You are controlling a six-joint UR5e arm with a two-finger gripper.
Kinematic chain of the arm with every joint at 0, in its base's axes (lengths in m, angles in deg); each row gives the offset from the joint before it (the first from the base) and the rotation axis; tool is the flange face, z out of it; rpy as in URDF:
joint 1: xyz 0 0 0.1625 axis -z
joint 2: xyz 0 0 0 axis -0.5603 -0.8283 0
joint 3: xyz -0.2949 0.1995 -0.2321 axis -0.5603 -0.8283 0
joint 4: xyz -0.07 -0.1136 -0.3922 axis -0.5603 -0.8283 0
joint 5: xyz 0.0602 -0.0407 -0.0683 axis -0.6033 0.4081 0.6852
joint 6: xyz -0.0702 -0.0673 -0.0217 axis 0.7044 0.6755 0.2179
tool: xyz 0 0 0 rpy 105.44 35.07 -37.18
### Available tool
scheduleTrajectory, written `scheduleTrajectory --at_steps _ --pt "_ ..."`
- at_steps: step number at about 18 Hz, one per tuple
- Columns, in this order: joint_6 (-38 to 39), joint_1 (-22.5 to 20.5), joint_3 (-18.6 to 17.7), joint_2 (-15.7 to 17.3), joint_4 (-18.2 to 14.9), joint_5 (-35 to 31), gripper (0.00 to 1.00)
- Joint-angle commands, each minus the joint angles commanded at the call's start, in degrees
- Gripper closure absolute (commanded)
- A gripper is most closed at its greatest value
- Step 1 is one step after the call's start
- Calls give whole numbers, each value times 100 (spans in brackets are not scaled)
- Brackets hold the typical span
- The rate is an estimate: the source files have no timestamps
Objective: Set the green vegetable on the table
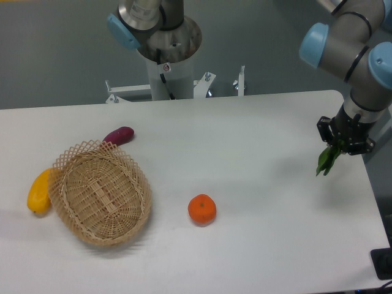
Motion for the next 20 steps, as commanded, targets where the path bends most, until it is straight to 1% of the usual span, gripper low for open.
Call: scheduleTrajectory --at_steps 6,9,13,14,18,20 --pt "53 26 -9 9 0 0 88" --pt "70 114 -9 17 -9 0 87" --pt "456 316 -61 61 -53 9 87" --pt "492 438 -131 105 -61 18 87" --pt "492 711 -623 404 0 70 88" --pt "536 948 -659 413 9 62 88"
